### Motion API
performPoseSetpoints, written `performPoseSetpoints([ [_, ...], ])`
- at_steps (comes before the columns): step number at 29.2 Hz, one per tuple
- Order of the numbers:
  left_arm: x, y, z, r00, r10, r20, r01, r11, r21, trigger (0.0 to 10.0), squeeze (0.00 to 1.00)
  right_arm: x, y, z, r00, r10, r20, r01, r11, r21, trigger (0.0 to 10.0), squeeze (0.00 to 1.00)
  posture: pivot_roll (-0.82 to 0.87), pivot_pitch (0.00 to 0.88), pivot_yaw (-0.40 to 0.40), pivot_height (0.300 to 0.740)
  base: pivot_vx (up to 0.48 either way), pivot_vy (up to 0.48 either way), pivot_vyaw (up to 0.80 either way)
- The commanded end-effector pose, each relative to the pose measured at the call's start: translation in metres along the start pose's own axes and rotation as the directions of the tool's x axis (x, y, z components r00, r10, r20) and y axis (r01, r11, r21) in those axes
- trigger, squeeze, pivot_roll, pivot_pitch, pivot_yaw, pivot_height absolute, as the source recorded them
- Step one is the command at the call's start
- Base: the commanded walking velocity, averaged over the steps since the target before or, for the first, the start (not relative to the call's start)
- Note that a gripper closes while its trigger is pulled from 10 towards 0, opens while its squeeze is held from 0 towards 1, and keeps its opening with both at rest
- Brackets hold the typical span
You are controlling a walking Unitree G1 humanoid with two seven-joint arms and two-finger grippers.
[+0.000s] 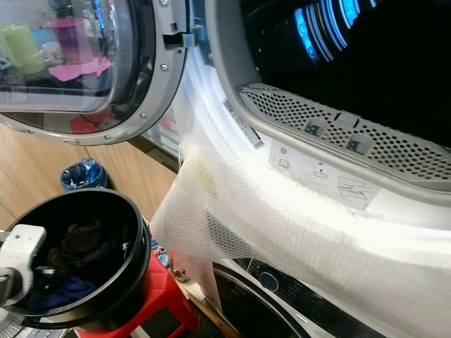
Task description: Clothes washing
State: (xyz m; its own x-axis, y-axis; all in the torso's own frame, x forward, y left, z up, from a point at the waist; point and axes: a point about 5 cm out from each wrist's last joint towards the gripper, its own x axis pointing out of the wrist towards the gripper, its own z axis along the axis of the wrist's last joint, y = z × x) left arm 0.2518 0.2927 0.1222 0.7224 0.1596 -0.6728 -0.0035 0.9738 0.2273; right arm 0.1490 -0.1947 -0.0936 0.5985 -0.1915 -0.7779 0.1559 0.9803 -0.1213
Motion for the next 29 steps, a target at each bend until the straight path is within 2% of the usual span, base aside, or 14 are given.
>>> performPoseSetpoints([
  [1, 0.002, -0.002, -0.005, 1.000, -0.003, -0.031, 0.003, 1.000, 0.015, 10.0, 0.00, -0.002, -0.001, -0.009, 0.999, -0.002, -0.034, 0.002, 1.000, 0.002, 10.0, 0.00, 0.28, 0.118, 0.012, 0.740, 0.000, 0.000, 0.00],
  [5, 0.009, -0.012, -0.011, 0.998, -0.035, -0.046, 0.038, 0.998, 0.057, 10.0, 0.00, -0.003, -0.002, -0.011, 0.999, -0.012, -0.038, 0.012, 1.000, -0.001, 10.0, 0.00, 0.28, 0.117, 0.015, 0.740, 0.000, 0.000, 0.00],
  [7, 0.011, -0.017, -0.010, 0.999, -0.047, -0.026, 0.049, 0.996, 0.080, 10.0, 0.00, -0.003, -0.002, -0.011, 0.999, -0.014, -0.037, 0.014, 1.000, -0.006, 10.0, 0.00, 0.28, 0.117, 0.015, 0.740, 0.000, 0.000, 0.00],
  [10, 0.017, -0.036, -0.015, 0.993, -0.113, -0.041, 0.115, 0.992, 0.057, 10.0, 0.00, -0.003, -0.003, -0.011, 0.999, -0.021, -0.035, 0.020, 1.000, -0.009, 10.0, 0.00, 0.26, 0.115, 0.017, 0.740, 0.000, 0.000, 0.00],
  [12, 0.018, -0.042, -0.020, 0.988, -0.140, -0.065, 0.144, 0.988, 0.062, 10.0, 0.00, -0.003, -0.003, -0.011, 0.999, -0.020, -0.034, 0.020, 1.000, -0.013, 10.0, 0.00, 0.26, 0.115, 0.017, 0.740, 0.000, 0.000, 0.00],
  [17, 0.018, -0.045, -0.024, 0.982, -0.165, -0.091, 0.172, 0.983, 0.067, 10.0, 0.00, -0.003, -0.003, -0.011, 0.999, -0.015, -0.032, 0.014, 0.999, -0.032, 10.0, 0.00, 0.26, 0.115, 0.017, 0.740, 0.000, 0.000, 0.00],
  [18, 0.016, -0.043, -0.028, 0.977, -0.180, -0.112, 0.189, 0.979, 0.078, 10.0, 0.00, -0.003, -0.003, -0.011, 1.000, -0.007, -0.029, 0.005, 0.998, -0.064, 10.0, 0.00, 0.26, 0.116, 0.018, 0.740, 0.000, 0.000, 0.00],
  [20, 0.015, -0.040, -0.030, 0.977, -0.174, -0.121, 0.185, 0.979, 0.086, 10.0, 0.00, -0.003, -0.002, -0.011, 1.000, 0.001, -0.026, -0.003, 0.997, -0.076, 10.0, 0.00, 0.26, 0.117, 0.016, 0.740, 0.000, 0.000, 0.00],
  [21, 0.015, -0.038, -0.031, 0.977, -0.170, -0.125, 0.182, 0.979, 0.091, 7.1, 0.00, -0.003, -0.001, -0.010, 1.000, 0.004, -0.024, -0.006, 0.997, -0.080, 10.0, 0.00, 0.26, 0.117, 0.016, 0.740, 0.000, 0.000, 0.00],
  [22, 0.015, -0.035, -0.031, 0.978, -0.166, -0.129, 0.179, 0.979, 0.098, 1.9, 0.00, -0.003, 0.000, -0.009, 1.000, 0.007, -0.023, -0.009, 0.996, -0.089, 10.0, 0.00, 0.26, 0.117, 0.016, 0.740, 0.000, 0.000, 0.00],
  [23, 0.014, -0.032, -0.031, 0.979, -0.156, -0.132, 0.171, 0.979, 0.113, 0.0, 0.00, -0.002, 0.001, -0.008, 1.000, 0.011, -0.018, -0.013, 0.995, -0.102, 10.0, 0.00, 0.27, 0.117, 0.015, 0.740, 0.000, 0.000, 0.00],
  [29, 0.013, -0.025, -0.031, 0.980, -0.147, -0.136, 0.165, 0.977, 0.136, 0.0, 0.00, 0.000, 0.006, 0.000, 0.999, 0.039, 0.005, -0.037, 0.989, -0.141, 10.0, 0.00, 0.27, 0.117, 0.014, 0.740, 0.000, 0.000, 0.00],
])
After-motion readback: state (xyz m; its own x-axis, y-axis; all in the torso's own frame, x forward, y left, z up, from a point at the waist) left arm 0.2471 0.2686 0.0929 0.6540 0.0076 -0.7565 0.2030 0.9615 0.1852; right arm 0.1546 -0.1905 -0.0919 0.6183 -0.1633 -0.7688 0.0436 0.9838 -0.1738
